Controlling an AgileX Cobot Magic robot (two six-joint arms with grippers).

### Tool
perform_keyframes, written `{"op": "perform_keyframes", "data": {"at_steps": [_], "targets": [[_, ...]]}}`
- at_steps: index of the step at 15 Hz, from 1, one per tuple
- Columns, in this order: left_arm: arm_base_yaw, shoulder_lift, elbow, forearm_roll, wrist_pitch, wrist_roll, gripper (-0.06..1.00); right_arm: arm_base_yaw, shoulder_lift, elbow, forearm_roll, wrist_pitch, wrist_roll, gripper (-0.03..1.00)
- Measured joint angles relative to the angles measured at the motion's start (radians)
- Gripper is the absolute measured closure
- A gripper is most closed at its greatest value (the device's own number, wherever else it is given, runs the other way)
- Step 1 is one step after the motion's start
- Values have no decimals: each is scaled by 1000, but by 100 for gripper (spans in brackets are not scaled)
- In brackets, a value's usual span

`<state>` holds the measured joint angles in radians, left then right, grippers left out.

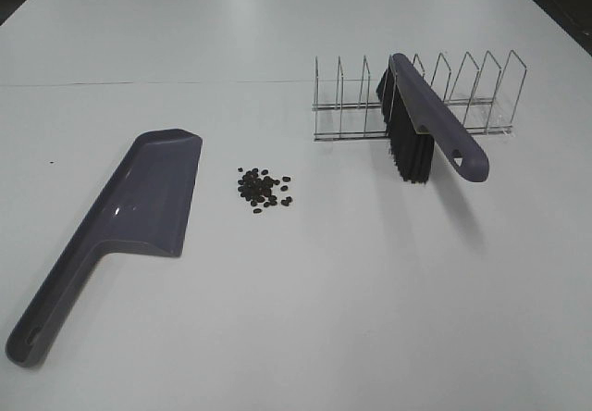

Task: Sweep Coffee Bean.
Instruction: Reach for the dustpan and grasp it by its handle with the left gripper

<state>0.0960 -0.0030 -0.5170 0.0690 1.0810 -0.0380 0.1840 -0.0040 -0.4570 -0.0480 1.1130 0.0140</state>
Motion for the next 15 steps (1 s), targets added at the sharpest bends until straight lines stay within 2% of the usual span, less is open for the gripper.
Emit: {"op": "perform_keyframes", "data": {"at_steps": [15], "targets": [[0, 0, 0, 0, 0, 0, -5, 0, 0, 0, 0, 0, 0, 36]]}}
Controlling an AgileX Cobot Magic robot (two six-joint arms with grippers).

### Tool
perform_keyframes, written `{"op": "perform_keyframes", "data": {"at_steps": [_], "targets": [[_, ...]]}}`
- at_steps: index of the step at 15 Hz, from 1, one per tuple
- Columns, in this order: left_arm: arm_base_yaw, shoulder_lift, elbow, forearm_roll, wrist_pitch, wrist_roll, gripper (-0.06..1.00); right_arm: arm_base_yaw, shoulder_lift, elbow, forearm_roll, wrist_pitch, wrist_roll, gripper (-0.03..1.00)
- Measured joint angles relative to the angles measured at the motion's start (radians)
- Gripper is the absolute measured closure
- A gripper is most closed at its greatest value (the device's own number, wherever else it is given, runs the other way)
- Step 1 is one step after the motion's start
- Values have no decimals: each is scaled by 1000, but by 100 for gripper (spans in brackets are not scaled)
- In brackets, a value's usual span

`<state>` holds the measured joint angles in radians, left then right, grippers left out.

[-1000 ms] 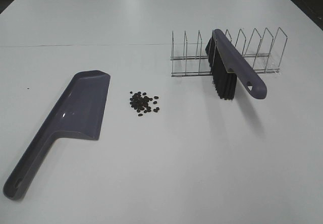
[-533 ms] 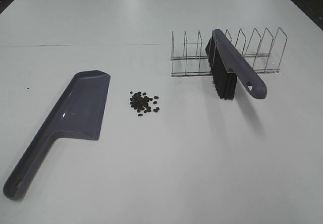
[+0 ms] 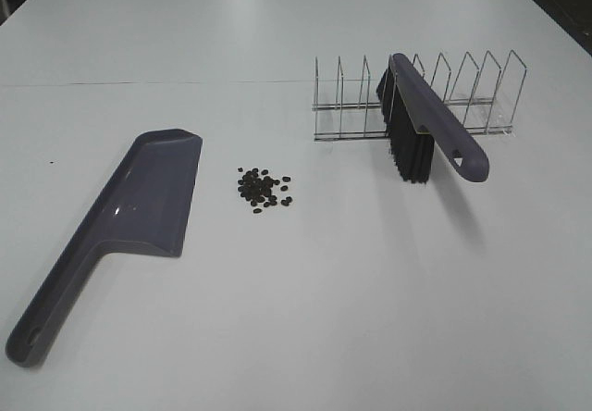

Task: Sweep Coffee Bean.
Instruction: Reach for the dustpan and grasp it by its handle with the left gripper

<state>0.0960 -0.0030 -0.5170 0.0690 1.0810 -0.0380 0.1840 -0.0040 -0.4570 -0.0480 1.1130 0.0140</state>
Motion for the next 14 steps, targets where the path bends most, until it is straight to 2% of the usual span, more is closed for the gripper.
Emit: {"op": "perform_keyframes", "data": {"at_steps": [14], "targets": [[0, 0, 0, 0, 0, -5, -5, 0, 0, 0, 0, 0, 0, 36]]}}
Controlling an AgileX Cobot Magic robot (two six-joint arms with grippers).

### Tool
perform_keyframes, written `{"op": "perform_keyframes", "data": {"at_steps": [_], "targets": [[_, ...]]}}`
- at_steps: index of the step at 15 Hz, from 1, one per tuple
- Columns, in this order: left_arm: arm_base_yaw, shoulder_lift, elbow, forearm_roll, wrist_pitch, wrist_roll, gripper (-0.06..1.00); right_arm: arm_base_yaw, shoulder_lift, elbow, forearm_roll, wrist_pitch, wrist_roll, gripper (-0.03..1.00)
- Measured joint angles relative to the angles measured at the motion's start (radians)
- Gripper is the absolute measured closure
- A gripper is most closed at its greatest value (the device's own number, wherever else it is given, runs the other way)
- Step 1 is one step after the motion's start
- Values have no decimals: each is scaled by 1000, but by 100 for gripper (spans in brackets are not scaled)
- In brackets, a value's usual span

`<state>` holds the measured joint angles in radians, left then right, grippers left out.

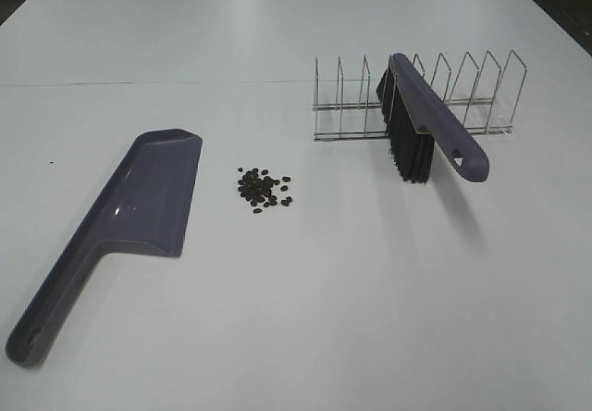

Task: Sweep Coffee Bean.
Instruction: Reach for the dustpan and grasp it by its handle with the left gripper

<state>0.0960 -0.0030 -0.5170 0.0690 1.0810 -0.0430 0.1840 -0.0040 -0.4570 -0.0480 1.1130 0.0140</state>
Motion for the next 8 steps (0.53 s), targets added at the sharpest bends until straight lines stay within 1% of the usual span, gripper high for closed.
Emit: {"op": "perform_keyframes", "data": {"at_steps": [8], "targets": [[0, 0, 0, 3, 0, -4, -5, 0, 0, 0, 0, 0, 0, 36]]}}
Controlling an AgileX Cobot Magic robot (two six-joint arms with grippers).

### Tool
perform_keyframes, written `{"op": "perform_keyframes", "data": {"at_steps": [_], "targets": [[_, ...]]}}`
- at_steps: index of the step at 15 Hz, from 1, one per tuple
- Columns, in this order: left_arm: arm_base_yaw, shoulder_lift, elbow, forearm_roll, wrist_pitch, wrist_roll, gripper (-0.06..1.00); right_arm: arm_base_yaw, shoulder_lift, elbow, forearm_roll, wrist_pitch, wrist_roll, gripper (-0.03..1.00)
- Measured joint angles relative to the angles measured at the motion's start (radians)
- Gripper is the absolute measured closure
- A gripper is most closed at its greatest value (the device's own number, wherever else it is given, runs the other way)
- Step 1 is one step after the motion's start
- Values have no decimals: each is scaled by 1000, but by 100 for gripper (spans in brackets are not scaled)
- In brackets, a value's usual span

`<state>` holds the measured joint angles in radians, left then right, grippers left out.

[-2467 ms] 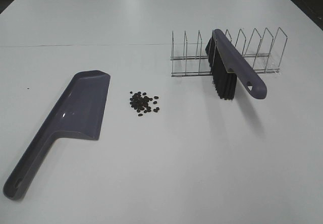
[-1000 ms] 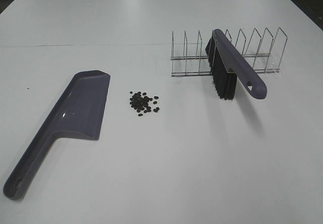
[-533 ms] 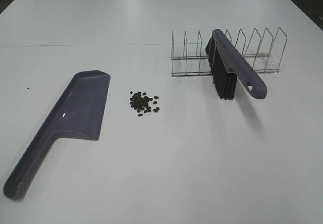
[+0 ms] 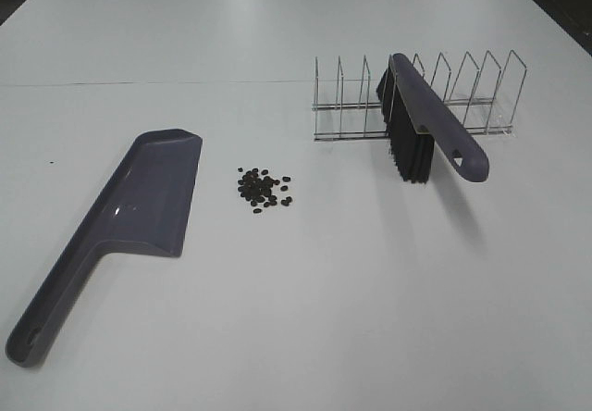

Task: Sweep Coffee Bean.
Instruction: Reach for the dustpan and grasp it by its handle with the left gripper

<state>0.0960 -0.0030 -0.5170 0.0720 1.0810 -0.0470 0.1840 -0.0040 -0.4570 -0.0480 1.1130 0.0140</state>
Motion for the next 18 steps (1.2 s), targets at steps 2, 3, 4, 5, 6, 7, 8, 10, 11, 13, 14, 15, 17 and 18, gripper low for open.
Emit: {"op": "perform_keyframes", "data": {"at_steps": [2, 3, 4, 5, 6, 7, 8, 10, 11, 13, 14, 15, 17, 18], "targets": [[0, 0, 0, 1, 0, 0, -5, 0, 0, 0, 0, 0, 0, 36], [0, 0, 0, 1, 0, 0, -5, 0, 0, 0, 0, 0, 0, 36], [0, 0, 0, 4, 0, 0, -5, 0, 0, 0, 0, 0, 0, 36], [0, 0, 0, 5, 0, 0, -5, 0, 0, 0, 0, 0, 0, 36], [0, 0, 0, 5, 0, 0, -5, 0, 0, 0, 0, 0, 0, 36], [0, 0, 0, 5, 0, 0, -5, 0, 0, 0, 0, 0, 0, 36], [0, 0, 0, 5, 0, 0, -5, 0, 0, 0, 0, 0, 0, 36], [0, 0, 0, 6, 0, 0, -5, 0, 0, 0, 0, 0, 0, 36], [0, 0, 0, 9, 0, -7, -5, 0, 0, 0, 0, 0, 0, 36], [0, 0, 0, 26, 0, -28, -5, 0, 0, 0, 0, 0, 0, 36], [0, 0, 0, 27, 0, -31, -5, 0, 0, 0, 0, 0, 0, 36], [0, 0, 0, 27, 0, -34, -5, 0, 0, 0, 0, 0, 0, 36], [0, 0, 0, 27, 0, -35, -5, 0, 0, 0, 0, 0, 0, 36], [0, 0, 0, 27, 0, -36, -5, 0, 0, 0, 0, 0, 0, 36]]}}
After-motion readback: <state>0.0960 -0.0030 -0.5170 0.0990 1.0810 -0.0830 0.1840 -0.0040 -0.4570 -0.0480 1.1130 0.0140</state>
